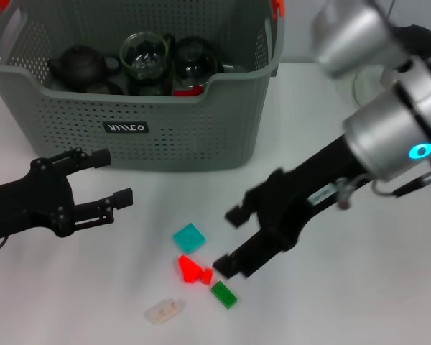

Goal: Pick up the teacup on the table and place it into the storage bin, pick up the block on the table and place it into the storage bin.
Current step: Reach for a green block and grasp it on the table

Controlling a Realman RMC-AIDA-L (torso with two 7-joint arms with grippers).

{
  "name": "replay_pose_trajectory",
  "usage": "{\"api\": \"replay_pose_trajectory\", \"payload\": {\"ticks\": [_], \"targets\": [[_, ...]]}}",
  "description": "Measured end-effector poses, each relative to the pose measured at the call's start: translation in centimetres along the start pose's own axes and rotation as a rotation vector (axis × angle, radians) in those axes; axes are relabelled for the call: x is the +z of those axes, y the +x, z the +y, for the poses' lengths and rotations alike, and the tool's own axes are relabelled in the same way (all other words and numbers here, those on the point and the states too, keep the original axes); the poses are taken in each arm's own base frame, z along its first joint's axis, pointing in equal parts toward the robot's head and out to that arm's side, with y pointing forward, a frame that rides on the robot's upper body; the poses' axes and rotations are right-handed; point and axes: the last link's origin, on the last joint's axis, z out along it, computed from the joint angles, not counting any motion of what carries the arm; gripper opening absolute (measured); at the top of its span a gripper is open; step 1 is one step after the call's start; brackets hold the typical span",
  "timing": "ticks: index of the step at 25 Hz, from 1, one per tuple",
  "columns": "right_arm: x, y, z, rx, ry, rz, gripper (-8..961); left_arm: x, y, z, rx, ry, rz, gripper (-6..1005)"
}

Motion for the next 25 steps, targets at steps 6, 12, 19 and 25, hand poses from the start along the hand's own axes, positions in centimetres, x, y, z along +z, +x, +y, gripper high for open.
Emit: {"api": "replay_pose_trajectory", "payload": {"ticks": [6, 12, 19, 25], "targets": [[3.2, -0.9, -0.5, 0.199, 0.039, 0.139, 926, 0.0, 0.0, -0.1, 0.004, 0.003, 0.000, 816], [4.9, -1.0, -1.5, 0.290, 0.121, 0.187, 921, 0.1, 0.0, -0.1, 0.004, 0.004, 0.000, 816], [6.8, -0.7, -2.2, 0.307, 0.228, 0.257, 917, 0.1, 0.0, -0.1, 0.006, 0.004, 0.001, 816], [8.5, -0.5, -2.2, 0.270, 0.266, 0.324, 917, 0.1, 0.2, -0.2, 0.009, 0.002, 0.002, 816]]}}
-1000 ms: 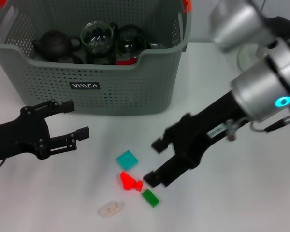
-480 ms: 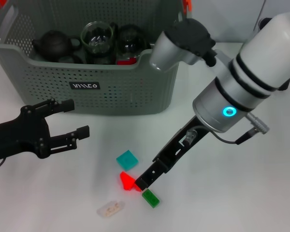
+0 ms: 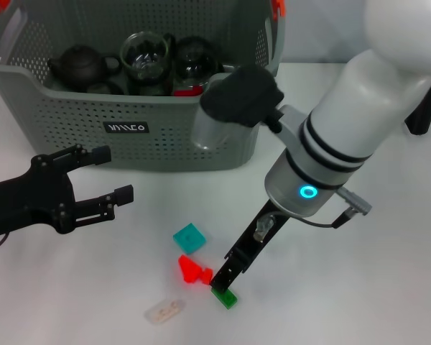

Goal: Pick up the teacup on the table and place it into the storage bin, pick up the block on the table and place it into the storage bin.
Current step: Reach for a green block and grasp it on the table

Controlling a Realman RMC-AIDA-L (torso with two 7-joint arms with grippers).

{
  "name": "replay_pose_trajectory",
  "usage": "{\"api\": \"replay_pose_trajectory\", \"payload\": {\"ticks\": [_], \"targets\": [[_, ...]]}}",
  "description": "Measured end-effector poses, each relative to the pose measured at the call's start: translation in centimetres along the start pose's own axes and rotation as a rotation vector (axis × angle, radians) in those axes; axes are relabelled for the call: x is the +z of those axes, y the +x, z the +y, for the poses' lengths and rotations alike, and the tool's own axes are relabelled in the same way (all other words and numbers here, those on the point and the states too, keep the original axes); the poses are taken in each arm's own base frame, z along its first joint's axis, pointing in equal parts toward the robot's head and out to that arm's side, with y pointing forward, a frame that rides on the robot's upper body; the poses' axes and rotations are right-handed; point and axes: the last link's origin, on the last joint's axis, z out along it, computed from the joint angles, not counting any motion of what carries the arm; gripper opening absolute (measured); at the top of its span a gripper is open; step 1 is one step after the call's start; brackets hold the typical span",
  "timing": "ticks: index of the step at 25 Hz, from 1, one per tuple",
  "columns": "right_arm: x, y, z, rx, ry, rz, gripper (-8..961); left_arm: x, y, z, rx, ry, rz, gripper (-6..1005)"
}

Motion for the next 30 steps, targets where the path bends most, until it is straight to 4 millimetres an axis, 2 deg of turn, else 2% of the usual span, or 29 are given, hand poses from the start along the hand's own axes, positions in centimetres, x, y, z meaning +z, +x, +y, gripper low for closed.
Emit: {"api": "replay_pose_trajectory", "payload": {"ticks": [10, 18, 28, 30], "targets": [[1.9, 0.0, 0.5, -0.010, 0.049, 0.067, 916, 0.0, 0.0, 0.0, -0.001, 0.000, 0.000, 816], [2.8, 0.0, 1.6, -0.024, 0.054, 0.085, 916, 0.0, 0.0, 0.0, -0.002, -0.001, 0.001, 817], [3.7, -0.3, 1.9, -0.043, 0.086, 0.068, 915, 0.0, 0.0, 0.0, -0.003, -0.001, 0.001, 817], [3.8, -0.5, 1.8, -0.052, 0.096, 0.055, 847, 0.0, 0.0, 0.0, -0.002, -0.001, 0.001, 817]]}}
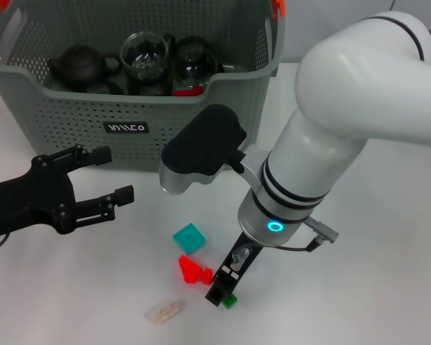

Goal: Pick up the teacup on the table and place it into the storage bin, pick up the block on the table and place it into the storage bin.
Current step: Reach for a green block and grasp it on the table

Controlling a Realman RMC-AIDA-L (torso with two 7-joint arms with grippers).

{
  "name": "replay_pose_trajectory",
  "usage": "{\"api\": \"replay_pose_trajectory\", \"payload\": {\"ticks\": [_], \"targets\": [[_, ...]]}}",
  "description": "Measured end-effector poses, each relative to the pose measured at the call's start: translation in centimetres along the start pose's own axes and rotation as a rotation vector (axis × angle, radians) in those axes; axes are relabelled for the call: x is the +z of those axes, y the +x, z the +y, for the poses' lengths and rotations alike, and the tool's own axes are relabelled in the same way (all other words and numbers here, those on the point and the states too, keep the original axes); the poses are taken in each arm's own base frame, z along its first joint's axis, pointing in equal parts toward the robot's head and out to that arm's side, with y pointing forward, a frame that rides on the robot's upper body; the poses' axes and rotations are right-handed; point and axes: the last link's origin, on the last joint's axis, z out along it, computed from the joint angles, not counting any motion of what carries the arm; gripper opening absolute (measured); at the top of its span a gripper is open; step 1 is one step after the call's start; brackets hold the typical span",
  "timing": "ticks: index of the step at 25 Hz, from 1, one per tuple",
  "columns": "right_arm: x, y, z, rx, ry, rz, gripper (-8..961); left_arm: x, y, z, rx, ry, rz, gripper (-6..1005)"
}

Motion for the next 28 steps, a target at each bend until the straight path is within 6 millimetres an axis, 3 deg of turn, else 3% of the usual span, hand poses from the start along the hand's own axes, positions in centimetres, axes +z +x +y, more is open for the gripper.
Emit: {"api": "replay_pose_trajectory", "payload": {"ticks": [3, 8, 28], "targets": [[0.14, -0.19, -0.05, -0.008, 0.011, -0.015, 744, -0.02, -0.02, 0.01, -0.001, 0.000, 0.000, 817], [0.27, -0.17, -0.02, -0.014, 0.015, -0.017, 673, -0.03, -0.05, 0.03, -0.002, 0.000, 0.000, 817], [0.47, 0.08, 0.39, -0.045, 0.021, 0.008, 616, 0.03, -0.10, -0.11, -0.002, 0.009, -0.003, 818]]}}
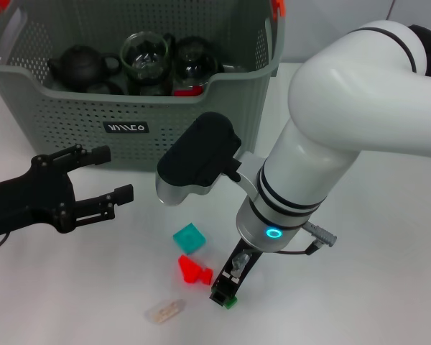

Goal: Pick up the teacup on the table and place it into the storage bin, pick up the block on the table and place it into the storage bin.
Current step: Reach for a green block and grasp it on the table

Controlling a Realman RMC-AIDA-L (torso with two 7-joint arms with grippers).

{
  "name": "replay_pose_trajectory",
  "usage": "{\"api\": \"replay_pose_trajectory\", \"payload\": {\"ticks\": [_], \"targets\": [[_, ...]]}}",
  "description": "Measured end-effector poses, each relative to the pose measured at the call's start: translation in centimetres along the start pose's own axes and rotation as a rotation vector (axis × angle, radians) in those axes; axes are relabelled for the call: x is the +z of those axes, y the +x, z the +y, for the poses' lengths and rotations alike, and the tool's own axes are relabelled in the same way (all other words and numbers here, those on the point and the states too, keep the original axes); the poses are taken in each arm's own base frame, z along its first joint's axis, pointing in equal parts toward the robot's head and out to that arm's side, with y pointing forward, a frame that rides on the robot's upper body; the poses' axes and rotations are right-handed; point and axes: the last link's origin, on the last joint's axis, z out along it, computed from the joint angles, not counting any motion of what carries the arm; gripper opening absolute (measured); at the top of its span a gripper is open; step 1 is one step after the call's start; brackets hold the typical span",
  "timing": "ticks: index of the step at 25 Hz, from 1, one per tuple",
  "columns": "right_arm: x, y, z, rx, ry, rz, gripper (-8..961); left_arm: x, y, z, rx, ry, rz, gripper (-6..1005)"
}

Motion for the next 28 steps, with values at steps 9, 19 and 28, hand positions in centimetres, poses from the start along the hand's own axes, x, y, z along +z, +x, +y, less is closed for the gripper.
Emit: {"api": "replay_pose_trajectory", "payload": {"ticks": [9, 19, 28], "targets": [[-0.15, -0.16, 0.43, -0.011, -0.016, -0.003, 486, 0.00, -0.01, -0.02, 0.000, 0.002, 0.000, 818], [0.09, -0.18, 0.34, -0.016, -0.008, -0.011, 486, 0.04, 0.04, -0.07, 0.003, 0.002, 0.001, 818], [0.55, 0.11, 0.47, -0.041, 0.007, 0.001, 487, 0.06, 0.02, -0.07, 0.003, 0.003, 0.001, 819]]}}
